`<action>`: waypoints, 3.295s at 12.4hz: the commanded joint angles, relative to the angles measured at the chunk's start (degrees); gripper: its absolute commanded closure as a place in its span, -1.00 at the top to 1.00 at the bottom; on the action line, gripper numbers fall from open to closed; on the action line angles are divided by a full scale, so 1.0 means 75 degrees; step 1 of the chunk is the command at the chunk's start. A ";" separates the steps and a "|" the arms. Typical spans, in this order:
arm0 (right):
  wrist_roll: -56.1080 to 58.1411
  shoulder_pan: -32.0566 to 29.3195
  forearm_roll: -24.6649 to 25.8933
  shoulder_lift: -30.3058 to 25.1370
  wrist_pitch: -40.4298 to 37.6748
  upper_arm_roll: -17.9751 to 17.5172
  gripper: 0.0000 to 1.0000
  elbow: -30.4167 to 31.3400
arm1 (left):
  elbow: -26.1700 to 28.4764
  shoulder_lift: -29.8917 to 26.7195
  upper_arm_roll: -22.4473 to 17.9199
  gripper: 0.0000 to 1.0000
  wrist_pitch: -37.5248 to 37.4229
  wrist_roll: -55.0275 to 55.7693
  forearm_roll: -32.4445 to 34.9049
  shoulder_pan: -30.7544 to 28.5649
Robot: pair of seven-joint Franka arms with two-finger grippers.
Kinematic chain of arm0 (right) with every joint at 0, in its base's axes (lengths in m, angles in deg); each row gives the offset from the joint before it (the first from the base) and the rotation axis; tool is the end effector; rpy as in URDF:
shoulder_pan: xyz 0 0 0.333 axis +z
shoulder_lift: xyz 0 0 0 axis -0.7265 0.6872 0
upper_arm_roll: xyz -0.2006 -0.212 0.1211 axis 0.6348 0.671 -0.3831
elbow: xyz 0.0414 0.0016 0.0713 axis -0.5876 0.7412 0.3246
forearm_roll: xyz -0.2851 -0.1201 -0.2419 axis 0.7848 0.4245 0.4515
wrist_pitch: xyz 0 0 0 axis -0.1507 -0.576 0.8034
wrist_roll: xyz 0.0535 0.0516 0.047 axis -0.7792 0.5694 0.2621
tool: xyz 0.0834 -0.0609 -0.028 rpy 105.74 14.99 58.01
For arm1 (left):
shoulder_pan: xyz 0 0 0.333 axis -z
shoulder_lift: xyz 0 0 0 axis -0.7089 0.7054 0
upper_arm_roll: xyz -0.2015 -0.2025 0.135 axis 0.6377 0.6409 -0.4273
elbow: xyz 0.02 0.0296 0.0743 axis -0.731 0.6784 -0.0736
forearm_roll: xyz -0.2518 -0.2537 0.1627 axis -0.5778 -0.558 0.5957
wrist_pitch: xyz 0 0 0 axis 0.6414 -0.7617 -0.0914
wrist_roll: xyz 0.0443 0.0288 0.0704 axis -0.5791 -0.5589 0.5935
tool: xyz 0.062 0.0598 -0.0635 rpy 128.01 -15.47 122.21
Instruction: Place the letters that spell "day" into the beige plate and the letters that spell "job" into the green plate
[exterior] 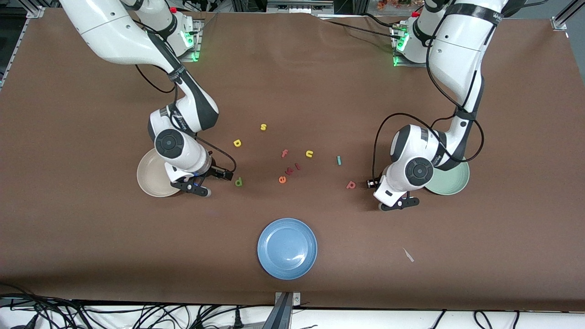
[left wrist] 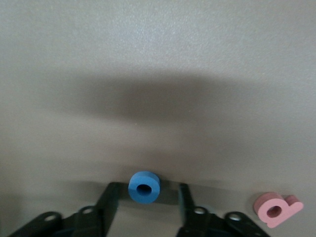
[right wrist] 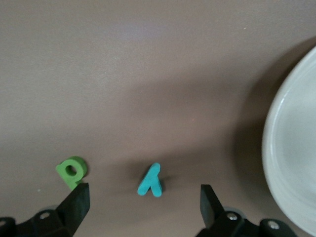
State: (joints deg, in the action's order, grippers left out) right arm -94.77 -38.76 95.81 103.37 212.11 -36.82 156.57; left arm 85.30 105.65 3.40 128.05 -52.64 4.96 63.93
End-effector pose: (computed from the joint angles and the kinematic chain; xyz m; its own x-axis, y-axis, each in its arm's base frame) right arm 0.5954 0.2516 0.2011 0.9567 -0.2867 -0.0509 -0.2877 -0.9576 -0.0138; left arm 0.6270 -0.2030 0.1704 0.9646 0.1958 -0.1767 0.1975 -0.9803 -0.0082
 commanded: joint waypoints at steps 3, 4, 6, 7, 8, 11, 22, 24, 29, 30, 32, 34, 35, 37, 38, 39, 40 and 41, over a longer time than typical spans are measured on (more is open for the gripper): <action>-0.0813 0.0057 0.0882 0.0076 0.0748 -0.0060 0.91 0.0607 | 0.0115 -0.0069 -0.0112 -0.89 0.0039 -0.0070 0.0007 0.0062; -0.0813 0.0057 0.0894 0.0088 0.0854 -0.0060 0.91 0.0678 | 0.0104 -0.0069 -0.0112 -0.91 0.0027 -0.0070 0.0205 0.0050; -0.0813 0.0057 0.0894 0.0100 0.0867 -0.0060 0.75 0.0690 | 0.0069 -0.0197 -0.0112 -0.91 -0.0113 -0.0070 0.0313 0.0003; -0.0813 0.0057 0.0894 0.0111 0.0867 -0.0060 0.61 0.0690 | 0.0045 -0.0546 -0.0158 -0.91 -0.0485 -0.0140 0.0313 -0.0032; -0.0813 0.0057 0.0894 0.0112 0.0867 -0.0060 0.42 0.0690 | -0.0013 -0.1002 -0.0182 -0.91 -0.1254 -0.0570 0.0313 -0.0241; -0.0813 0.0045 0.0894 0.0112 0.0867 -0.0060 -0.19 0.0690 | -0.0002 -0.1861 -0.0182 -0.90 -0.2805 -0.2350 0.0324 -0.1201; 0.1958 -0.0714 0.0753 -0.1328 -0.1193 0.0116 -0.87 0.0468 | 0.0139 -0.1006 -0.0147 1.00 -0.2328 -0.3762 0.1754 -0.2704; 0.2862 -0.1124 0.0753 -0.1610 -0.1674 0.0127 -0.86 0.0503 | 0.0069 -0.1566 -0.0135 1.00 -0.2387 -0.3738 0.1754 -0.2704; 0.3288 -0.1454 0.0730 -0.1670 -0.1700 0.0174 0.50 0.0855 | 0.0022 -0.3301 -0.0065 1.00 -0.2726 -0.3447 0.1649 -0.2588; 0.3265 -0.1455 0.0637 -0.1670 -0.1700 0.0174 0.66 0.0855 | 0.0022 -0.3524 0.0132 1.00 -0.2727 -0.3155 0.1649 -0.2575; 0.3207 -0.1443 0.0251 -0.1635 -0.1665 0.0163 0.69 0.0831 | 0.0021 -0.3842 0.0309 1.00 -0.2808 -0.2779 0.1649 -0.2575; 0.3195 -0.1431 -0.0241 -0.1414 -0.1362 0.0012 0.68 0.0668 | 0.0010 -0.3831 0.0287 1.00 -0.2926 -0.2742 0.1730 -0.2633; 0.3055 -0.1420 -0.0324 -0.1180 -0.1023 -0.0256 0.68 0.0563 | 0.0010 -0.3854 0.0240 1.00 -0.2915 -0.2754 0.1754 -0.2715; 0.2239 -0.1071 -0.0267 -0.0676 -0.0448 -0.0516 0.67 0.0259 | -0.0142 -0.3855 0.0251 1.00 -0.2914 -0.2719 0.1742 -0.2833; 0.1700 -0.0720 -0.0243 -0.0465 -0.0330 -0.0517 0.67 -0.0010 | -0.0154 -0.3866 0.0286 1.00 -0.2914 -0.2649 0.1696 -0.2821; 0.1277 -0.0368 -0.0208 -0.0277 -0.0329 -0.0505 0.67 -0.0279 | -0.0235 -0.3866 0.0298 1.00 -0.2914 -0.2556 0.1672 -0.2821; 0.1029 -0.0156 -0.0196 -0.0090 -0.0329 -0.0517 0.67 -0.0456 | -0.0306 -0.3855 0.0356 1.00 -0.2914 -0.2427 0.1672 -0.2729; 0.0853 0.0043 -0.0127 0.0063 -0.0305 -0.0505 0.67 -0.0528 | -0.0307 -0.3808 0.0601 1.00 -0.2914 -0.2124 0.1649 -0.2693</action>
State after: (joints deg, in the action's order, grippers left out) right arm -85.55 -40.50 94.19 100.73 210.05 -40.68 156.08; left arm 83.47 77.48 5.75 106.50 -72.20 16.46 42.96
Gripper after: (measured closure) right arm 0.163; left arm 0.000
